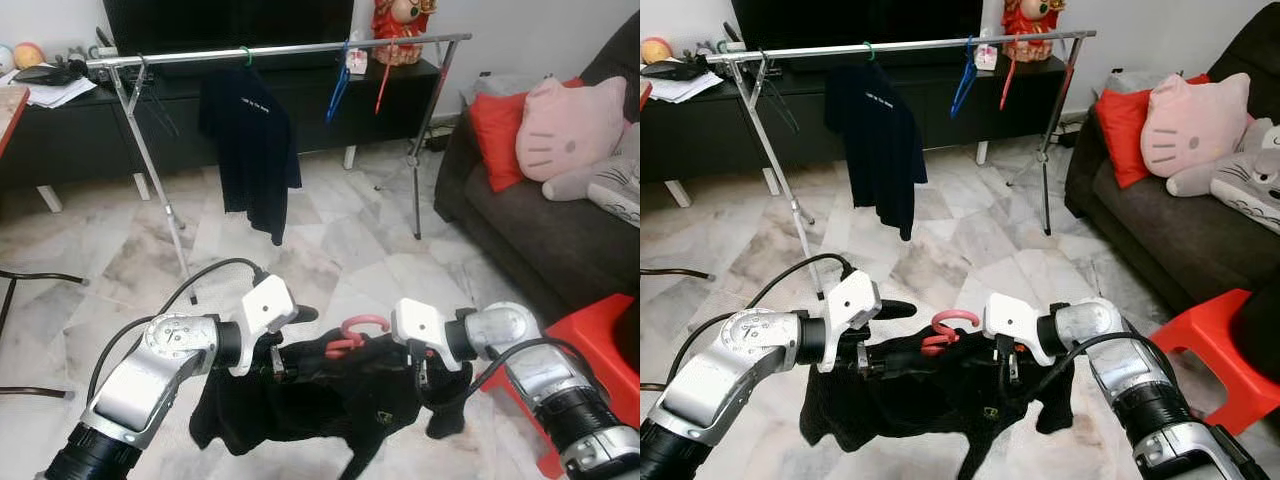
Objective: Hang hanger
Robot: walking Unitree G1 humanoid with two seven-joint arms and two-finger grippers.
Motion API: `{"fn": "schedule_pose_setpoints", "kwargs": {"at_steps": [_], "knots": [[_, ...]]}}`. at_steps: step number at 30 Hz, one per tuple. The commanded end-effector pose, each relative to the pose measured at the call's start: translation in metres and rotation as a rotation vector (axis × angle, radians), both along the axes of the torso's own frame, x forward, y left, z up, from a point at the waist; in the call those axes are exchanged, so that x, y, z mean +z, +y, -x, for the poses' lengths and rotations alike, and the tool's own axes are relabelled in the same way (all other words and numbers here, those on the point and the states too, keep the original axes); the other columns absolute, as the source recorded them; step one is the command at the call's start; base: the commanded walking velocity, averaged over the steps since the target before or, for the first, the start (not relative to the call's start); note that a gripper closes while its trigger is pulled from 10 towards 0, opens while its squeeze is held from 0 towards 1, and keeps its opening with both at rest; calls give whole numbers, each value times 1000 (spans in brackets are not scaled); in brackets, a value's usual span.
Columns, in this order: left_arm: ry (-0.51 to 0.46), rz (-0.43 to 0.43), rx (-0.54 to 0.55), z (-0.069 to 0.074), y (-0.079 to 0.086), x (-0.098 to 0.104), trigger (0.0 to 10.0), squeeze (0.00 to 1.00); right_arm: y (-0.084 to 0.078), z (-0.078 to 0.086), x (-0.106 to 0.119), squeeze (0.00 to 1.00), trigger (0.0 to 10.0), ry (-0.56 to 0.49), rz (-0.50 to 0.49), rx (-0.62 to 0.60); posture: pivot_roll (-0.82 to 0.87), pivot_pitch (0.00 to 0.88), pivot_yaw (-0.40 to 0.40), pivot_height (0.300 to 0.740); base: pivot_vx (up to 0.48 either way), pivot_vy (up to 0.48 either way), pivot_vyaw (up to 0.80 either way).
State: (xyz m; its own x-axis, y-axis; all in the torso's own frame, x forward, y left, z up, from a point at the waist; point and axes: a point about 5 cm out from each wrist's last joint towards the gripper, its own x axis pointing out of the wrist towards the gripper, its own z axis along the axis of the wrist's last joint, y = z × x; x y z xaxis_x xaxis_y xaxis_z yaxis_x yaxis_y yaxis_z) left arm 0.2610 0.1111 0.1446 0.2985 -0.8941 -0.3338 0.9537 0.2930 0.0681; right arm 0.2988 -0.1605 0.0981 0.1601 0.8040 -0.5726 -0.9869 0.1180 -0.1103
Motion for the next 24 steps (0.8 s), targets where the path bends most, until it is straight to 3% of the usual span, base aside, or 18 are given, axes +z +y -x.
{"fn": "schedule_pose_setpoints", "kwargs": {"at_steps": [1, 15, 23, 24], "knots": [[0, -16, -21, 0, -5, -1, 10000, 0, 0, -2, 11, 0, 0, -35, -25, 6, -34, 0, -94, 740, 0, 0, 0], [42, -8, -52, 2, -21, -10, 10000, 0, 9, 0, 20, 0, 0, -61, -56, 28, -37, 0, -90, 740, 0, 0, 0], [82, -21, -48, 3, -21, -19, 10000, 0, 11, 1, 21, 0, 0, -64, -67, 29, -40, 0, -88, 740, 0, 0, 0], [82, -21, -47, 3, -21, -19, 9176, 0, 11, 1, 21, 0, 0, -64, -67, 28, -38, 0, -88, 740, 0, 0, 0]]}}
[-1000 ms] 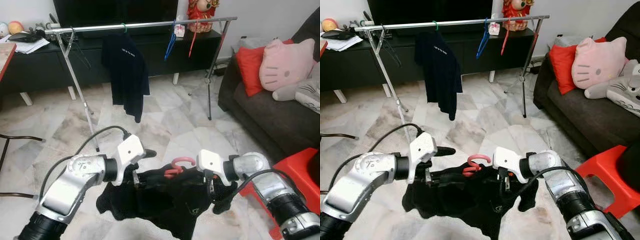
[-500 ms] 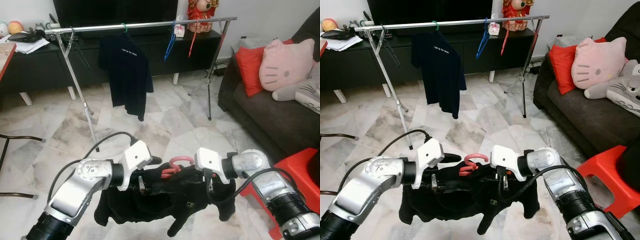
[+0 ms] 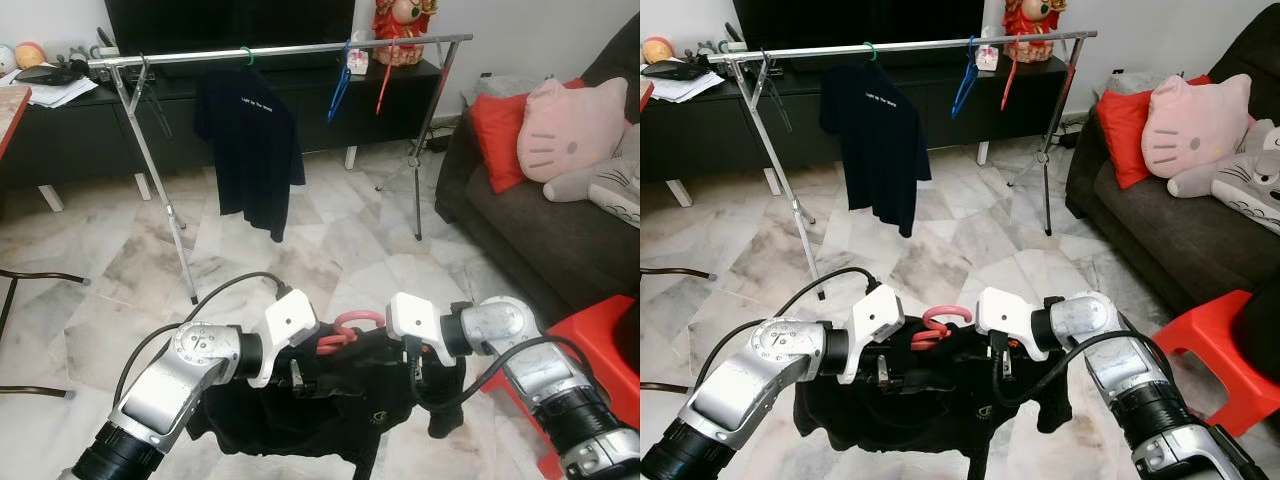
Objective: Hang hanger
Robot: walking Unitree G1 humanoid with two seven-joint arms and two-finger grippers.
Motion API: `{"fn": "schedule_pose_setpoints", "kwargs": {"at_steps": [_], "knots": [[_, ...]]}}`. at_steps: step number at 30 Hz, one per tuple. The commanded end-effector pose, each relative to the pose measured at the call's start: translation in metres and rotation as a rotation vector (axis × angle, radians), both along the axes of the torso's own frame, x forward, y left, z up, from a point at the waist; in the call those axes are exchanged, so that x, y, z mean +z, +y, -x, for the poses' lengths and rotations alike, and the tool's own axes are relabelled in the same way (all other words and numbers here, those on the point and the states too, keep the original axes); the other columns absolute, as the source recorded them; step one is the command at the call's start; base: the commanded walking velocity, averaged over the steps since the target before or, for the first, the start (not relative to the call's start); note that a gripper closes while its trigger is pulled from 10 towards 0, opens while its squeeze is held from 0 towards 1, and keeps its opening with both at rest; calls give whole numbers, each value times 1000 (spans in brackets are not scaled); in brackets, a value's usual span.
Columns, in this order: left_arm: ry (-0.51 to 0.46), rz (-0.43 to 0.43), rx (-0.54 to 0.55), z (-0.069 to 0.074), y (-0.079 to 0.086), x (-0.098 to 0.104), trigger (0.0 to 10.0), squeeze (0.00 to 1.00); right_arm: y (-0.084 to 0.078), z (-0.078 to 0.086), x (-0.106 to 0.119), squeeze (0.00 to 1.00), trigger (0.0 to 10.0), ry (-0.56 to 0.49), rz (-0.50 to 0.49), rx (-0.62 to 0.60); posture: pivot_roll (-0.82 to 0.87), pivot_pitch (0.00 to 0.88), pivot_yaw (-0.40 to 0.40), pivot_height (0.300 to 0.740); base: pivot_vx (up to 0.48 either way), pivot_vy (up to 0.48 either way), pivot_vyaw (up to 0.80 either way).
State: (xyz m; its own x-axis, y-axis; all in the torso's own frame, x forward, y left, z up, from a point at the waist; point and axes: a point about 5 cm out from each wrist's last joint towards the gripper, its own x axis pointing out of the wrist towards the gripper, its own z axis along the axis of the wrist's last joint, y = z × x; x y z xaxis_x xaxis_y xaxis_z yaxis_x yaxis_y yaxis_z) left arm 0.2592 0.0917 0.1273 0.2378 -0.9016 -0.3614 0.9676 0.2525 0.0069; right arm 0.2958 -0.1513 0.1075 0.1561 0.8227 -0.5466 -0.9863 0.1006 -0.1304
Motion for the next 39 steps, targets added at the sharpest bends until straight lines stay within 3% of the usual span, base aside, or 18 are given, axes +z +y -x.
{"fn": "schedule_pose_setpoints", "kwargs": {"at_steps": [1, 2, 21, 39], "knots": [[22, -11, -7, 1, -1, -3, 2902, 0, 2, -2, 12, 0, 0, -47, -48, 4, -38, 0, -87, 740, 0, 0, 0], [26, -13, -18, 2, -2, -3, 0, 0, 2, -2, 12, 0, 0, -49, -52, 1, -40, 0, -86, 740, 0, 0, 0], [41, -38, -48, 6, 1, -5, 0, 0, 5, -3, 15, 0, 0, -62, -64, -2, -46, 0, -83, 740, 0, 0, 0], [28, -30, -7, 3, 5, -4, 0, 0, 5, -3, 14, 0, 0, -62, -73, -6, -50, 0, -79, 740, 0, 0, 0]]}}
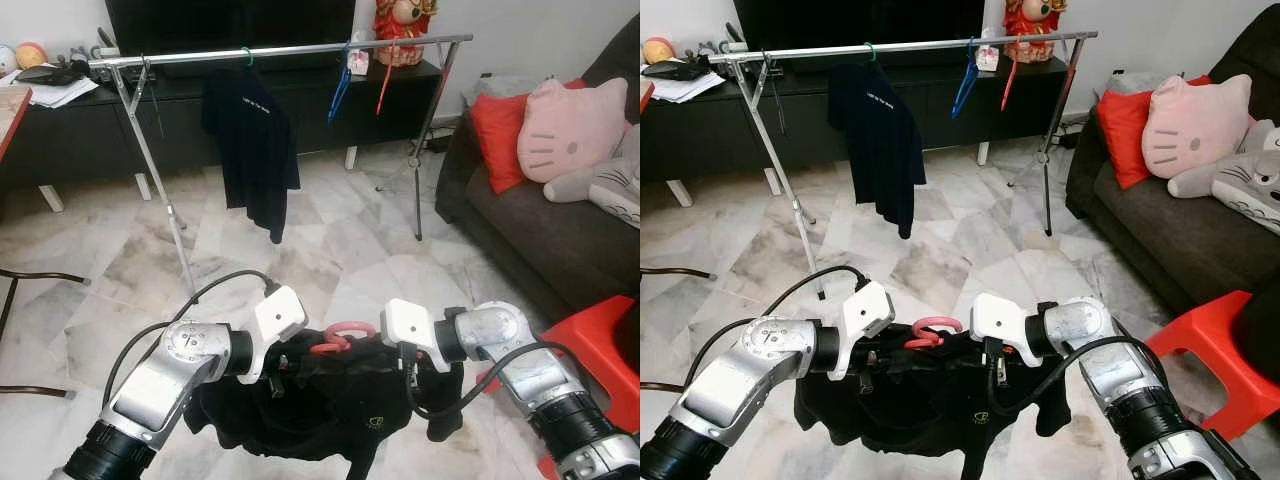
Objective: Hang hanger
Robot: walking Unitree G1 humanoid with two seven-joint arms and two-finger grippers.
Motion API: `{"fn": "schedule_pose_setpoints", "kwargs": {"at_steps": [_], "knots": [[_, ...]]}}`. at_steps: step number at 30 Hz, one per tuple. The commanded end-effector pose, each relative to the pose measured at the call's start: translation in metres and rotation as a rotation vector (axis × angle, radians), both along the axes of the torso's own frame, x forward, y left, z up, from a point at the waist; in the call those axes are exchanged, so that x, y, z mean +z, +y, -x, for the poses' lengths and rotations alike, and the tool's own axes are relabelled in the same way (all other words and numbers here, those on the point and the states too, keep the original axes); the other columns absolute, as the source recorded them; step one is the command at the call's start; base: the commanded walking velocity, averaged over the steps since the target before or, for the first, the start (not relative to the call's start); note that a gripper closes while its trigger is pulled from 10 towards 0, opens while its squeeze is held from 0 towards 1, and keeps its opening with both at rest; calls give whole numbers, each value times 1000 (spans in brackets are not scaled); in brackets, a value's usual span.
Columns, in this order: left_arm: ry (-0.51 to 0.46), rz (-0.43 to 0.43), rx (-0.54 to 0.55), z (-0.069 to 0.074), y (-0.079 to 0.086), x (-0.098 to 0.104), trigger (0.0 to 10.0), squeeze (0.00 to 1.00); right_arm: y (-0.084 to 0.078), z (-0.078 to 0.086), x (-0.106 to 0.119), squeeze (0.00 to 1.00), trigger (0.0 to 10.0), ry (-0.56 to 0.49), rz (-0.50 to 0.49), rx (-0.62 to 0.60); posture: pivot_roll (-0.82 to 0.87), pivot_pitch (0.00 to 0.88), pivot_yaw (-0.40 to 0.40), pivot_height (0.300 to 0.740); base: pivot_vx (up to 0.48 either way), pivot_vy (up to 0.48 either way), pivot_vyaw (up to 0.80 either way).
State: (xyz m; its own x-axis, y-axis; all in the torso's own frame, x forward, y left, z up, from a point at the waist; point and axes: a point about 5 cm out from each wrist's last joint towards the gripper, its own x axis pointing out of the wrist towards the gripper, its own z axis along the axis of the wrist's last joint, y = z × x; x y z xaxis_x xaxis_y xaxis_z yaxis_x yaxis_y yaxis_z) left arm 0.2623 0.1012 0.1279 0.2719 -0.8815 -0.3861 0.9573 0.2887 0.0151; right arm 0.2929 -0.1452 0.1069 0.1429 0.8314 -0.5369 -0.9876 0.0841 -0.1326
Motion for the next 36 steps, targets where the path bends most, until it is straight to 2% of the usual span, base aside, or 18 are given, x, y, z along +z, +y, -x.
{"fn": "schedule_pose_setpoints", "kwargs": {"at_steps": [1, 10, 11, 12, 13, 14, 15, 16, 17, 18, 19, 20, 21, 22, 23, 36], "knots": [[29, -3, -44, 6, -5, -5, 0, 0, -1, -6, 15, 0, 0, -58, -62, -26, -50, 0, -79, 740, 0, 0, 0], [30, -8, -46, 7, -3, -5, 0, 0, 0, -6, 13, 0, 0, -68, -61, -23, -48, 0, -75, 740, 0, 0, 0], [30, -8, -47, 7, -3, -5, 0, 0, 0, -5, 13, 0, 1294, -69, -59, -22, -48, 0, -75, 740, 0, 0, 0], [30, -8, -47, 7, -3, -5, 0, 0, 0, -5, 13, 0, 1294, -70, -59, -20, -50, 0, -75, 740, 0, 0, 0], [30, -8, -46, 7, -3, -5, 0, 0, 1, -5, 13, 0, 2431, -70, -58, -19, -51, 0, -75, 740, 0, 0, 0], [31, -7, -46, 7, -2, -5, 0, 0, 1, -5, 13, 0, 2431, -70, -58, -18, -51, 0, -75, 740, 0, 0, 0], [31, -7, -46, 7, -2, -5, 0, 0, 1, -5, 13, 0, 3961, -70, -57, -17, -51, 0, -74, 740, 0, 0, 0], [31, -7, -45, 7, -2, -6, 0, 0, 1, -5, 13, 0, 3961, -70, -56, -17, -53, 0, -73, 740, 0, 0, 0], [31, -8, -45, 7, -2, -6, 0, 0, 1, -5, 13, 0, 4627, -70, -56, -17, -54, 0, -72, 740, 0, 0, 0], [32, -9, -45, 7, -2, -6, 0, 0, 1, -4, 13, 0, 6353, -67, -57, -18, -54, 0, -72, 740, 0, 0, 0], [32, -9, -45, 7, -1, -6, 0, 0, 1, -4, 13, 0, 6353, -64, -57, -19, -54, 0, -72, 740, 0, 0, 0], [31, -10, -44, 7, -1, -6, 0, 0, 1, -4, 12, 659, 10000, -64, -56, -22, -53, 0, -71, 740, 0, 0, 0], [31, -11, -43, 7, -1, -6, 0, 0, 0, -4, 12, 937, 10000, -64, -55, -24, -53, 0, -71, 740, 0, 0, 0], [31, -11, -43, 7, -1, -6, 0, 0, 0, -4, 12, 937, 10000, -64, -55, -24, -53, 0, -71, 740, 0, 0, 0], [31, -11, -41, 7, -1, -6, 0, 0, 0, -3, 12, 1000, 10000, -61, -56, -25, -52, 0, -70, 740, 0, 0, 0], [28, -35, -7, 4, 6, -12, 0, 0, 1, 4, 12, 1000, 10000, -33, -49, 24, -53, 0, -69, 740, 0, 0, 0]]}}
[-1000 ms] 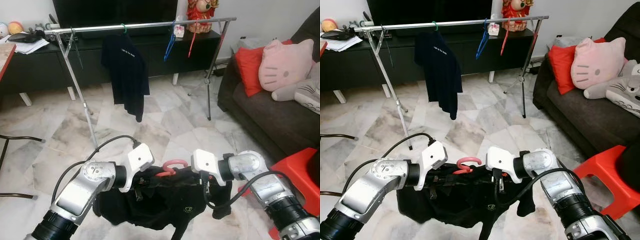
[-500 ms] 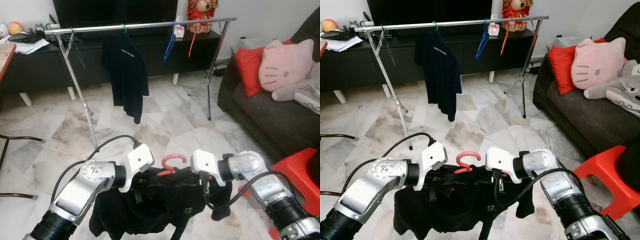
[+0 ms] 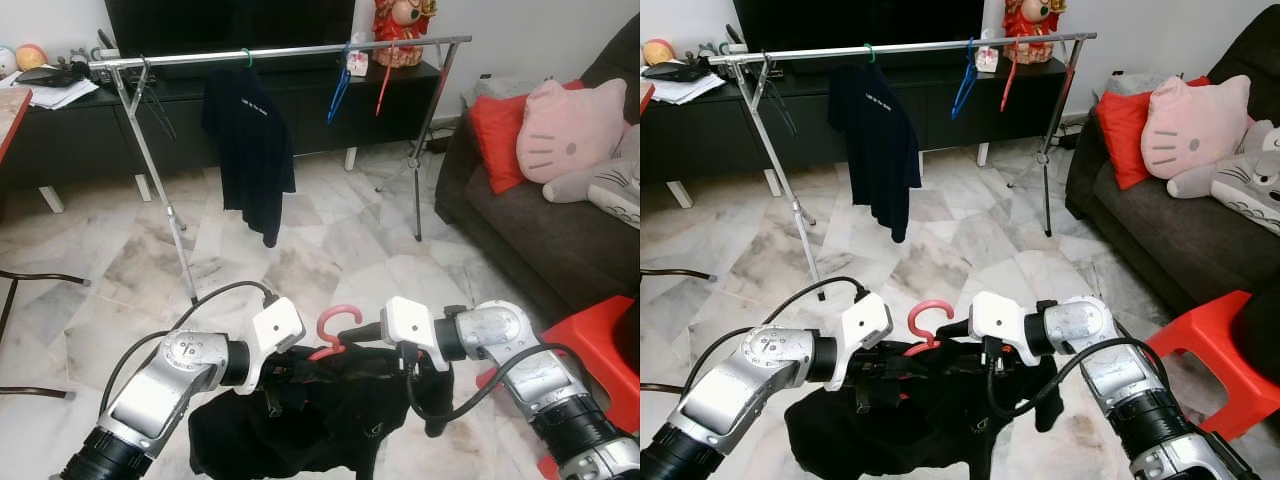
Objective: Hang hanger
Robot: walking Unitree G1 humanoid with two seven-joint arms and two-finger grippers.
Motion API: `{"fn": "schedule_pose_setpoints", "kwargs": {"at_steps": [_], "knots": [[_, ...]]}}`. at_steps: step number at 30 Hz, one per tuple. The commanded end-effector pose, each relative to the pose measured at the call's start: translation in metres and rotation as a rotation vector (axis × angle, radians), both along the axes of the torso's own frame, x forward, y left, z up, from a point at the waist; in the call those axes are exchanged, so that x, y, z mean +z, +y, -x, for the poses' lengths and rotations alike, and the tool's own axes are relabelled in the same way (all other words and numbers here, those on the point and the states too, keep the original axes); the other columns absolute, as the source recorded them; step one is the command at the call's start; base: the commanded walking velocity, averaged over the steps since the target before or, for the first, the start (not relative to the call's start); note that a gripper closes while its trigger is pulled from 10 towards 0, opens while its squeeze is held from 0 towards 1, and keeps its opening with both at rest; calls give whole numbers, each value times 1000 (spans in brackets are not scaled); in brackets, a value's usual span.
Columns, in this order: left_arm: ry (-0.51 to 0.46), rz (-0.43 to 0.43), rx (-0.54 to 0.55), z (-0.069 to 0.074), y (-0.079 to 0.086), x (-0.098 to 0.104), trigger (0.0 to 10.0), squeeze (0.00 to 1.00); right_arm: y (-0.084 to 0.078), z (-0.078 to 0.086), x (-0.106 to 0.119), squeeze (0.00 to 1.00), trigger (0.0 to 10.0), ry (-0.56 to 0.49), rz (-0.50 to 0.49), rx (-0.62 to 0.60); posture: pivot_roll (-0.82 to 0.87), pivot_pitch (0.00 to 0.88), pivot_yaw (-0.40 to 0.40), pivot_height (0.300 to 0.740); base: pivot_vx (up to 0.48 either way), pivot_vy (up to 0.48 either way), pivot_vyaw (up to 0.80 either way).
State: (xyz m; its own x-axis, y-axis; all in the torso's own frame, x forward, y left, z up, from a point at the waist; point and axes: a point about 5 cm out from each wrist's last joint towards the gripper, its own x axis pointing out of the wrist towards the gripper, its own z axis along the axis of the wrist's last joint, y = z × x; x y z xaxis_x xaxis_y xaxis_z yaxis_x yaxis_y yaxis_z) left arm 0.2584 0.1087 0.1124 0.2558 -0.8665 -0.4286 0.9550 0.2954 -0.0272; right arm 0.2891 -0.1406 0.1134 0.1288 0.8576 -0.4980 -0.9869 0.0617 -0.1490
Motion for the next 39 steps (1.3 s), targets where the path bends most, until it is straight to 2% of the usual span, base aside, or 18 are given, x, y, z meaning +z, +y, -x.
{"fn": "schedule_pose_setpoints", "kwargs": {"at_steps": [1, 7, 13, 17, 18, 19, 23, 24, 25, 26, 27, 31, 32, 33, 34, 35, 39], "knots": [[-25, -4, -12, 0, -2, 3, 0, 0, -5, 0, 6, 1000, 10000, -13, -1, -4, -58, 0, -70, 740, 0, 0, 0], [-20, -11, 10, -1, 0, -1, 0, 0, -9, 0, 7, 1000, 10000, -18, 21, -7, -62, 0, -73, 740, 0, 0, 0], [-22, -89, 85, -7, 13, -19, 0, 0, -12, 1, 8, 1000, 10000, -17, 27, -10, -62, 0, -76, 740, 0, 0, 0], [-15, -118, 91, -6, 17, -26, 0, 0, -13, 1, 8, 1000, 10000, -17, 30, -11, -62, 0, -76, 740, 0, 0, 0], [-11, -122, 99, -6, 18, -28, 0, 0, -14, 0, 7, 533, 10000, -21, 42, -13, -62, 0, -79, 740, 0, 0, 0], [-10, -124, 105, -6, 19, -29, 0, 0, -15, 0, 6, 0, 10000, -24, 51, -14, -62, 0, -79, 740, 0, 0, 0], [-23, -135, 148, -9, 21, -32, 0, 0, -20, -2, 3, 0, 10000, -29, 83, -36, -63, 0, -81, 740, 0, 0, 0], [-56, -160, 204, -13, 25, -36, 0, 0, -25, -4, 0, 0, 10000, -34, 108, -74, -65, 0, -82, 740, 0, 0, 0], [-56, -160, 204, -13, 25, -36, 0, 0, -25, -4, 0, 0, 10000, -34, 108, -74, -65, 0, -82, 740, 0, 0, 0], [-93, -200, 302, -21, 33, -42, 4118, 0, -31, -7, -5, 0, 10000, -31, 117, -133, -64, 0, -82, 740, 0, 0, 0], [-139, -248, 431, -31, 43, -50, 10000, 0, -39, -10, -13, 0, 10000, -23, 122, -219, -63, 0, -81, 740, 0, 0, 0], [-184, -235, 668, -41, 62, -56, 10000, 0, -55, -16, -32, 0, 10000, -39, 108, -445, -65, 0, -77, 740, 0, 0, 0], [-184, -235, 668, -41, 62, -56, 10000, 0, -55, -16, -32, 0, 10000, -39, 108, -445, -65, 0, -77, 740, 0, 0, 0], [-193, -228, 720, -43, 65, -56, 10000, 0, -59, -17, -37, 0, 10000, -36, 108, -512, -65, 0, -77, 740, 0, 0, 0], [-219, -219, 812, -45, 73, -57, 10000, 0, -72, -17, -52, 0, 10000, -27, 129, -664, -66, 0, -69, 740, 0, 0, 0], [-219, -219, 812, -45, 73, -57, 10000, 0, -72, -17, -52, 0, 10000, -27, 129, -664, -66, 0, -69, 740, 0, 0, 0], [-296, -198, 944, -48, 83, -57, 10000, 0, -91, -9, -80, 0, 10000, 0, 146, -931, -62, 0, -63, 740, 0, 0, 0]]}}
